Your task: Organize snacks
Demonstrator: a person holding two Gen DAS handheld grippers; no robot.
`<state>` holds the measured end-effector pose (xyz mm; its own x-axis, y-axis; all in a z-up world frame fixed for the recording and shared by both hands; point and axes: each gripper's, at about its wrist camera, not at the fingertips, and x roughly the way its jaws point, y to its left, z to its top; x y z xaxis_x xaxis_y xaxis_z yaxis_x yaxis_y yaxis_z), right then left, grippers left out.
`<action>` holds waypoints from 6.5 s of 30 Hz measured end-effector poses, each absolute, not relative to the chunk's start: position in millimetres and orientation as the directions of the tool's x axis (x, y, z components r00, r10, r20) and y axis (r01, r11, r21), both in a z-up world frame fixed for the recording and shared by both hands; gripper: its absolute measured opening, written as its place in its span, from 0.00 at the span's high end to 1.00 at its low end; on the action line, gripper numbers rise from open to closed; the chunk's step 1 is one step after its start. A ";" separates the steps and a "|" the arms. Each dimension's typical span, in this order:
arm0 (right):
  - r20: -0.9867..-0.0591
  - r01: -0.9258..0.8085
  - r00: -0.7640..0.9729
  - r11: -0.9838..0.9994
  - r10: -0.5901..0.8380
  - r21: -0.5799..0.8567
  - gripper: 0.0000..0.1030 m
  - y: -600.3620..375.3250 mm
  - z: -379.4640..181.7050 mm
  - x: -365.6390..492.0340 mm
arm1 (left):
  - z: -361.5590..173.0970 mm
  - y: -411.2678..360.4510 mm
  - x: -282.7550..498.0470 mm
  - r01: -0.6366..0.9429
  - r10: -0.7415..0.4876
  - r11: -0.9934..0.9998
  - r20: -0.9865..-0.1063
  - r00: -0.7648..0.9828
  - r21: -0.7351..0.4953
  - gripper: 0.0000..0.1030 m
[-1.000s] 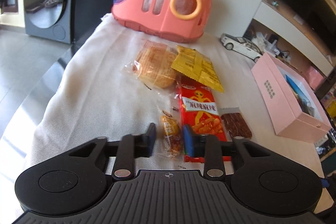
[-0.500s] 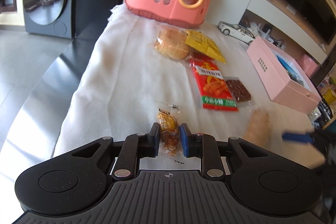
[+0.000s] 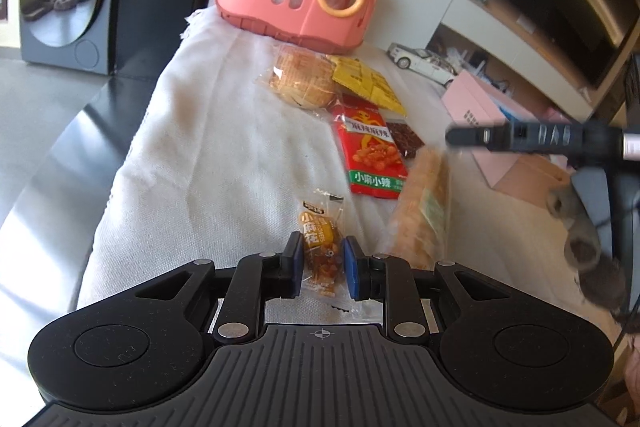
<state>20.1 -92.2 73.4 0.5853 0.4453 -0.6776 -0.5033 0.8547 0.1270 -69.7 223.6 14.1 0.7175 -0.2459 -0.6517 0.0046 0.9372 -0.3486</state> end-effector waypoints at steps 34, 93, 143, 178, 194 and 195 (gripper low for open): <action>-0.732 -0.493 0.584 0.869 0.351 0.023 0.93 -121.6 90.7 4.4 | 65.7 164.8 -101.1 0.219 -0.366 0.918 -0.493 0.789 -0.331 0.77; -0.775 -0.328 0.441 0.885 0.453 0.331 0.70 -159.0 70.9 16.3 | 22.8 118.9 -72.8 0.115 -0.277 0.955 -0.684 0.675 -0.273 0.74; -0.662 -0.208 0.727 0.977 0.182 0.041 0.00 -247.6 8.8 -108.2 | 21.8 66.3 -85.9 0.265 -0.321 0.944 -0.736 0.596 -0.197 0.74; -0.605 -0.370 0.726 0.927 0.327 0.057 0.46 -252.0 61.3 -104.6 | 48.6 62.6 -109.5 0.319 -0.379 0.923 -0.651 0.658 -0.214 0.77; -0.364 -0.337 0.876 0.941 0.317 0.009 0.46 -295.9 215.5 -22.7 | 142.6 -0.2 114.6 0.332 -0.441 0.897 -0.607 0.661 -0.291 0.76; -0.377 -0.331 0.874 0.944 0.308 0.004 0.46 -295.6 212.5 -9.9 | 132.1 -4.8 131.8 0.330 -0.451 0.892 -0.619 0.642 -0.308 0.76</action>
